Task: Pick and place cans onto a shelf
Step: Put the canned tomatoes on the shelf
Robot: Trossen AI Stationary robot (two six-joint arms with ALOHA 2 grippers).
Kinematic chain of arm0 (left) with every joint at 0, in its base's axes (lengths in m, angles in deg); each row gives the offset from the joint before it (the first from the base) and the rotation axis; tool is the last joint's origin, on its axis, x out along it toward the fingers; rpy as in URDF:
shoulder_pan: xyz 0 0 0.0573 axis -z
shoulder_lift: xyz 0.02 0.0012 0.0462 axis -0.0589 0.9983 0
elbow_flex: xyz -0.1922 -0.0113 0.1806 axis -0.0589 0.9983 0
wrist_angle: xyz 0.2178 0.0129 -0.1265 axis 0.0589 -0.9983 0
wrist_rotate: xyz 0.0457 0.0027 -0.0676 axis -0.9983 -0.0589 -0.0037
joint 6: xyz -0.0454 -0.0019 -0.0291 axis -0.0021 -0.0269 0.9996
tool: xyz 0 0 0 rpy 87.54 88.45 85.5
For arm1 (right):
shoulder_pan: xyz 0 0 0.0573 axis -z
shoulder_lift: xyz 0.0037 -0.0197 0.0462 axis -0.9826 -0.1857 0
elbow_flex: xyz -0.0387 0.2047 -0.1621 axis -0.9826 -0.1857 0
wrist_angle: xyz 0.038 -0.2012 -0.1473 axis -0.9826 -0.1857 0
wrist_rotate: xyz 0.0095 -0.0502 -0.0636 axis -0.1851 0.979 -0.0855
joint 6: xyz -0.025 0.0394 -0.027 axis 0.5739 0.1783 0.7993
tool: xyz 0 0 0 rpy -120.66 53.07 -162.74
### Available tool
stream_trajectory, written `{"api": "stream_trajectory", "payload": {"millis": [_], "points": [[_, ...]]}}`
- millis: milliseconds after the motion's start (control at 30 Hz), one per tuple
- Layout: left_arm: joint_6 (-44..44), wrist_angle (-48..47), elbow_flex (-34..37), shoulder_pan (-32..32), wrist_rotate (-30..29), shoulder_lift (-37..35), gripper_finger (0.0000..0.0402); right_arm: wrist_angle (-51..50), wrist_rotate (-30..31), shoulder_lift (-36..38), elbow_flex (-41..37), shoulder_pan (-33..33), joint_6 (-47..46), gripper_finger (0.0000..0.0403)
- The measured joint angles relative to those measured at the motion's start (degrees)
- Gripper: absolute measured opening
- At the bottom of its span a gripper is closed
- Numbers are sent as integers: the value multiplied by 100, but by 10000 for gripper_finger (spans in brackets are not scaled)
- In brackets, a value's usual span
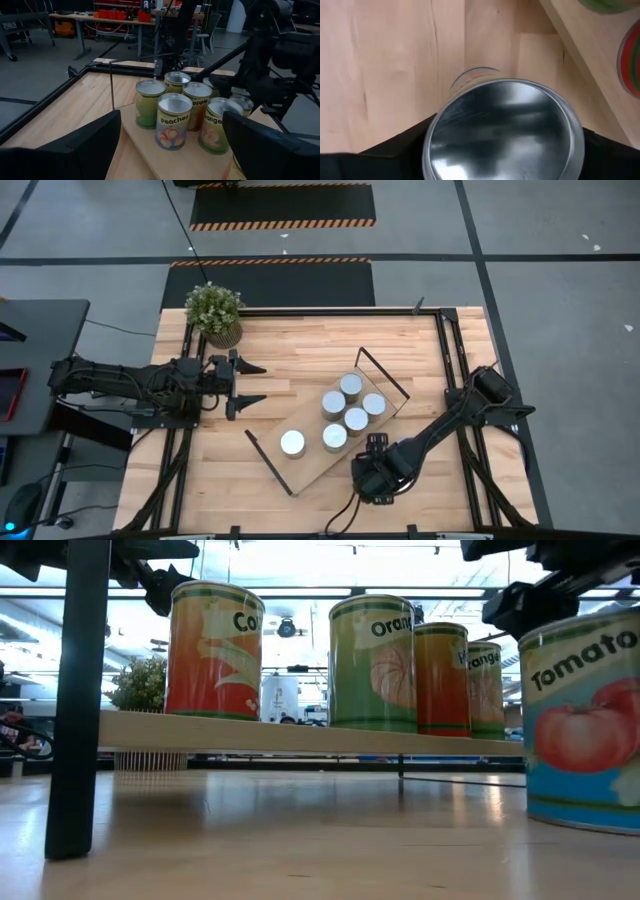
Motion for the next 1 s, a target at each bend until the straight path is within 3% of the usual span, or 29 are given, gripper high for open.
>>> {"api": "stream_trajectory", "payload": {"millis": [167, 367, 533, 667, 1000], "points": [[0, 1, 0, 1, 0, 0, 355, -251, -241, 0, 461, 60, 185, 311], [0, 5, 0, -1, 1, 0, 355, -577, -214, 0, 1873, 54, 874, 325], [0, 5, 0, 0, -1, 0, 355, -783, 985, 7, 3016, 68, 1630, 322], [0, 6, 0, 1, -1, 0, 355, -907, 1810, 13, 3322, 264, 2067, 323], [-3, 1, 1, -1, -1, 0, 355, -850, 1172, -136, 3316, 1574, 3339, 322]]}}
